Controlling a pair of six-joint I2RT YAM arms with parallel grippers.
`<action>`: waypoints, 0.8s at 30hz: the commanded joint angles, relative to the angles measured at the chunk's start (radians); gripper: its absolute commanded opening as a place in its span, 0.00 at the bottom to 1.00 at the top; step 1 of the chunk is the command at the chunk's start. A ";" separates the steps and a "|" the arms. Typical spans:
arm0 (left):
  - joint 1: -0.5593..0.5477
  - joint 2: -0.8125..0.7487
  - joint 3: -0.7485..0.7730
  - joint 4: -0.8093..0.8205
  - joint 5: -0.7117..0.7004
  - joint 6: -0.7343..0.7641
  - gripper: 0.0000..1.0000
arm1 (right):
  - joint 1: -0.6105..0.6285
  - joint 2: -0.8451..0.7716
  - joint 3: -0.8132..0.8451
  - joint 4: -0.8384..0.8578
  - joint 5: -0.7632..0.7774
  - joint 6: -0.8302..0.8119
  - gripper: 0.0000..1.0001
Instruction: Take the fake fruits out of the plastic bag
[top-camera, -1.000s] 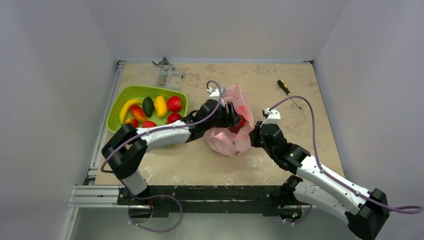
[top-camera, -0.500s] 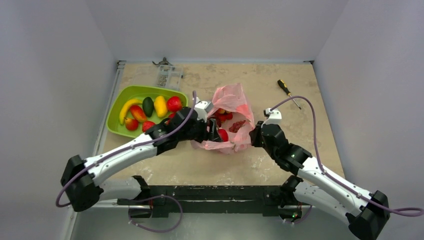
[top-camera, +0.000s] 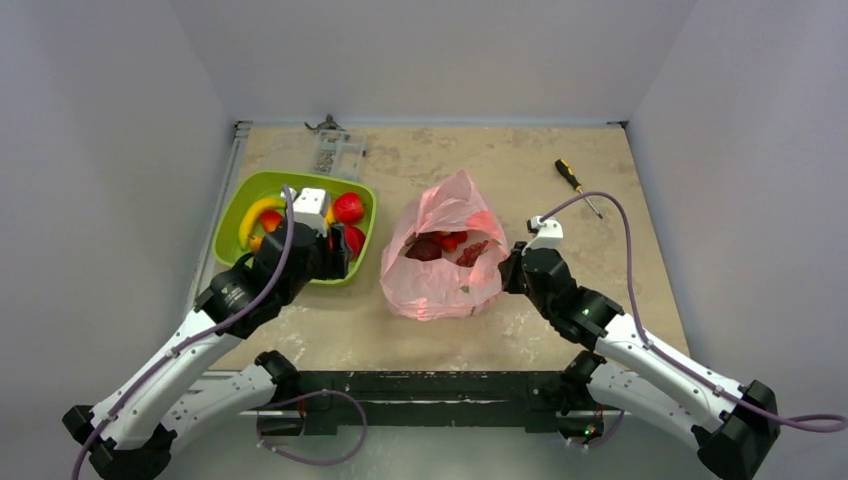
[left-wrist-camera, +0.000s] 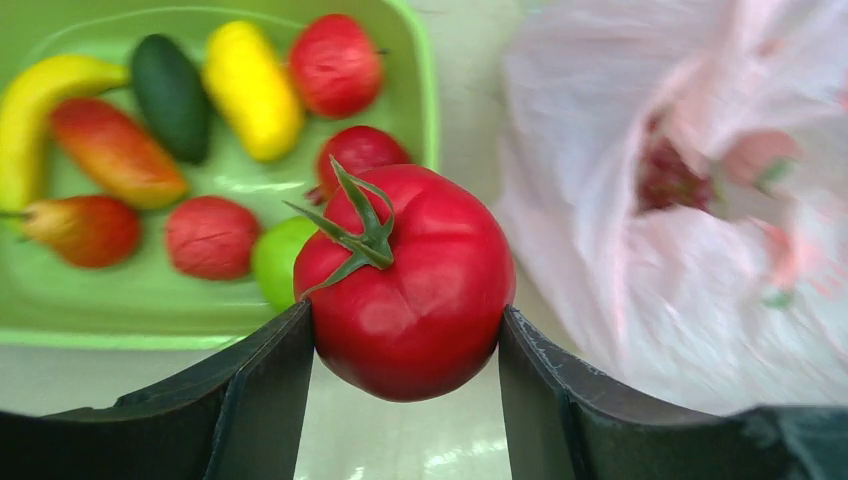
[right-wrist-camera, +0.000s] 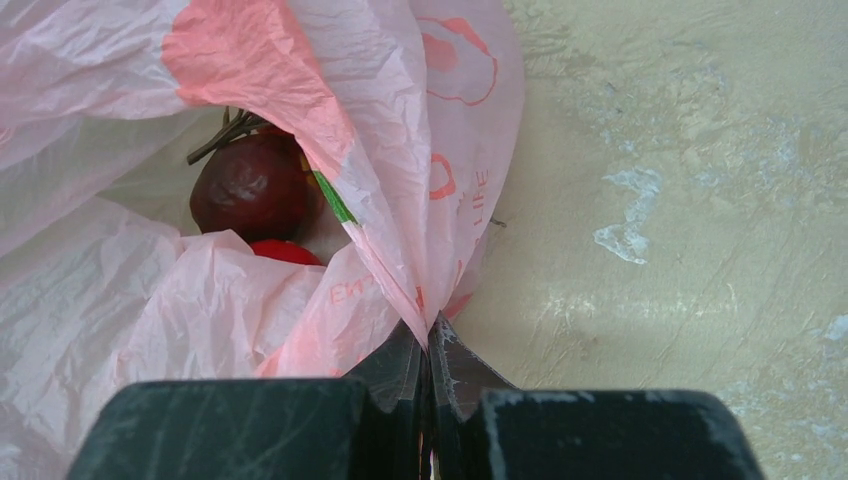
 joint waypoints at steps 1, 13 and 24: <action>0.083 0.082 0.039 -0.060 -0.238 -0.046 0.00 | 0.001 -0.008 0.017 0.015 0.032 -0.008 0.00; 0.386 0.386 0.062 0.070 -0.200 -0.217 0.09 | 0.001 -0.006 0.023 0.006 0.010 -0.010 0.00; 0.508 0.440 0.059 0.059 -0.083 -0.279 1.00 | 0.001 0.035 0.029 0.022 -0.006 -0.022 0.00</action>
